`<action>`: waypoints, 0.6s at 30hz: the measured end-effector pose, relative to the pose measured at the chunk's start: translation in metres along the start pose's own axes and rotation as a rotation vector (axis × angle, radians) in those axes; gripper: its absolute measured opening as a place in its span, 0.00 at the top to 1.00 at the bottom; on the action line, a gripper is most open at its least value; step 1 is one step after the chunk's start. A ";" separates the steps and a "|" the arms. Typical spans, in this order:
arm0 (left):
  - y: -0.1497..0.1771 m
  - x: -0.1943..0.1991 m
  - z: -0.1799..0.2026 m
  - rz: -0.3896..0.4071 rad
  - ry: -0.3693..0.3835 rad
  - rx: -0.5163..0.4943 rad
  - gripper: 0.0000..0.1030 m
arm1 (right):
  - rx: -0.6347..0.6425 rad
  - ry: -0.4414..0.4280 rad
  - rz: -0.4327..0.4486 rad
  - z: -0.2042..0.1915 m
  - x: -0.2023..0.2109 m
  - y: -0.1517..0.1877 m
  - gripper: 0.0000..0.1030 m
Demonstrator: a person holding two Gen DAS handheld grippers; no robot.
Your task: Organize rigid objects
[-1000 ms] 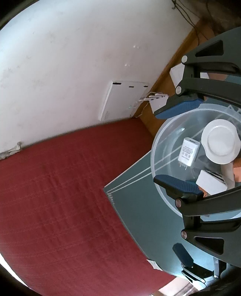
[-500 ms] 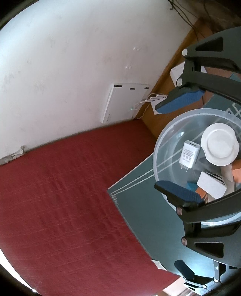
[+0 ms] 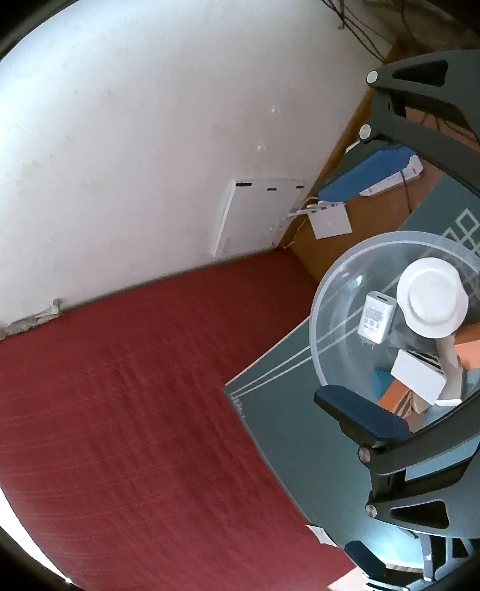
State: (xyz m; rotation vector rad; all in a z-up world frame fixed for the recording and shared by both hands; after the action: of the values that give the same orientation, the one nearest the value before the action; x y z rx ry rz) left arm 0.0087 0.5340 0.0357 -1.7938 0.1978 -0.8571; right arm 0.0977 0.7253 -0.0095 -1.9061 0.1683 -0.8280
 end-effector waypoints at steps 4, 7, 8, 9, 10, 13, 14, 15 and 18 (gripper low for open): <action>-0.002 0.004 -0.005 0.008 -0.010 0.008 0.01 | 0.012 0.011 0.000 -0.004 0.004 0.004 0.00; -0.002 0.006 -0.008 0.010 -0.017 0.013 0.01 | 0.025 0.017 -0.008 -0.004 0.009 0.006 0.00; -0.002 0.006 -0.008 0.010 -0.019 0.014 0.01 | 0.030 0.021 -0.010 -0.003 0.012 0.007 0.00; -0.002 0.007 -0.009 0.011 -0.021 0.014 0.01 | 0.038 0.027 -0.013 -0.003 0.014 0.007 0.00; -0.002 0.007 -0.010 0.011 -0.021 0.014 0.01 | 0.048 0.035 -0.016 -0.004 0.015 0.009 0.00; -0.002 0.009 -0.012 0.009 -0.024 0.018 0.01 | 0.064 0.039 -0.027 -0.006 0.021 0.014 0.00; -0.001 0.010 -0.014 0.006 -0.027 0.022 0.01 | 0.070 0.036 -0.031 -0.007 0.024 0.016 0.00; 0.000 0.011 -0.014 0.001 -0.029 0.022 0.01 | 0.078 0.033 -0.033 -0.010 0.026 0.019 0.00; 0.001 0.013 -0.017 -0.008 -0.042 0.023 0.01 | 0.113 0.031 -0.035 -0.015 0.033 0.023 0.00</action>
State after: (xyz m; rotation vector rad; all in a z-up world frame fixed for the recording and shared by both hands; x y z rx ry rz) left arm 0.0072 0.5144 0.0433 -1.7905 0.1529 -0.8237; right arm 0.1190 0.6877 -0.0096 -1.7954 0.1043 -0.8730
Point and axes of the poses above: each gripper's, at about its wrist camera, not at the fingertips, and x roughly against the way its jaws point, z to its right, y to its underside, the point moved 5 cm from there along -x, roughly the way its jaws point
